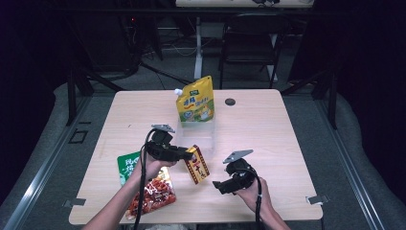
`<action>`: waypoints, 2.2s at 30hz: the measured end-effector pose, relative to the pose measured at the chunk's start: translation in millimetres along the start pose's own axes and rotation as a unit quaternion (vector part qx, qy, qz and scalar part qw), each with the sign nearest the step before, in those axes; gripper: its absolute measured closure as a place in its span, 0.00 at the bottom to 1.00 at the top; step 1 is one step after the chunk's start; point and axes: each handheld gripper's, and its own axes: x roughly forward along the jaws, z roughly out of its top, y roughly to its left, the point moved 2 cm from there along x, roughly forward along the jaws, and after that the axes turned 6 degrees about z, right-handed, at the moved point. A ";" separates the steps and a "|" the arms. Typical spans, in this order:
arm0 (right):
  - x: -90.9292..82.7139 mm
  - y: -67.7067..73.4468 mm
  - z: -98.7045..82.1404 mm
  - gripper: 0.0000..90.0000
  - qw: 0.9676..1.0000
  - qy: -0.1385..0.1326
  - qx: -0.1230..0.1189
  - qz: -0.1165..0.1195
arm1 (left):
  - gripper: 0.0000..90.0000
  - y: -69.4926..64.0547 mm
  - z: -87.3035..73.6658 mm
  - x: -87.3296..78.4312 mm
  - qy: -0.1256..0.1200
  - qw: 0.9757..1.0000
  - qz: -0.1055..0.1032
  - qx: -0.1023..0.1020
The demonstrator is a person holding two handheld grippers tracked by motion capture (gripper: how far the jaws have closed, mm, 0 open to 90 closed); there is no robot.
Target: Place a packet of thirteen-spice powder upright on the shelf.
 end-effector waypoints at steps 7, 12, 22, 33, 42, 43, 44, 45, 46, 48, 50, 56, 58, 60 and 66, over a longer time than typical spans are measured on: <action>-6.5 -12.9 -11.5 0.19 1.000 0.006 0.010 -0.010 | 0.76 1.3 7.2 -7.4 0.014 0.999 0.014 0.033; -14.3 -22.5 -13.9 0.19 1.000 0.001 0.019 -0.014 | 0.76 -0.3 15.1 -11.7 0.021 0.998 0.015 0.062; -19.8 -28.8 -14.4 0.19 0.999 -0.003 0.023 -0.022 | 0.76 -3.8 28.8 -16.3 0.031 0.995 0.017 0.090; -22.6 -33.3 -14.7 0.19 0.999 -0.005 0.033 -0.030 | 0.76 -6.0 44.9 -29.3 0.024 0.994 0.015 0.104; -23.8 -37.3 -15.4 0.20 0.999 -0.004 0.041 -0.034 | 0.76 -8.0 62.1 -40.1 0.013 0.993 0.008 0.117; -23.8 -37.4 -15.5 0.20 0.998 -0.005 0.043 -0.035 | 0.76 -8.1 64.1 -41.1 0.013 0.993 0.007 0.119; -23.7 -37.7 -15.6 0.20 0.999 -0.005 0.042 -0.033 | 0.76 -8.6 66.3 -42.2 0.015 0.992 0.013 0.122; -23.8 -38.0 -15.7 0.20 0.999 -0.005 0.043 -0.034 | 0.76 -8.8 67.4 -42.3 0.013 0.992 0.011 0.122; -23.9 -38.2 -15.8 0.20 0.998 -0.005 0.043 -0.035 | 0.76 -9.3 69.4 -42.7 0.011 0.992 0.008 0.122; -23.4 -38.0 -15.7 0.20 0.998 -0.010 0.047 -0.032 | 0.76 -9.7 72.8 -45.1 0.013 0.992 0.014 0.126; -23.5 -38.2 -15.7 0.20 0.998 -0.009 0.048 -0.031 | 0.76 -10.6 77.0 -46.9 0.007 0.991 0.010 0.130; -23.3 -38.5 -15.8 0.20 0.998 -0.008 0.048 -0.031 | 0.76 -7.9 89.7 -52.4 -0.002 0.990 0.020 0.140; -23.1 -38.6 -15.8 0.20 0.998 -0.007 0.048 -0.031 | 0.76 -6.2 93.4 -53.6 -0.008 0.990 0.023 0.140; -22.6 -38.7 -15.8 0.20 0.998 -0.010 0.050 -0.027 | 0.76 -3.6 97.4 -55.0 -0.013 0.990 0.022 0.139; -21.7 -37.8 -15.9 0.20 0.998 -0.005 0.049 -0.030 | 0.76 3.0 105.1 -55.8 -0.019 0.989 0.040 0.145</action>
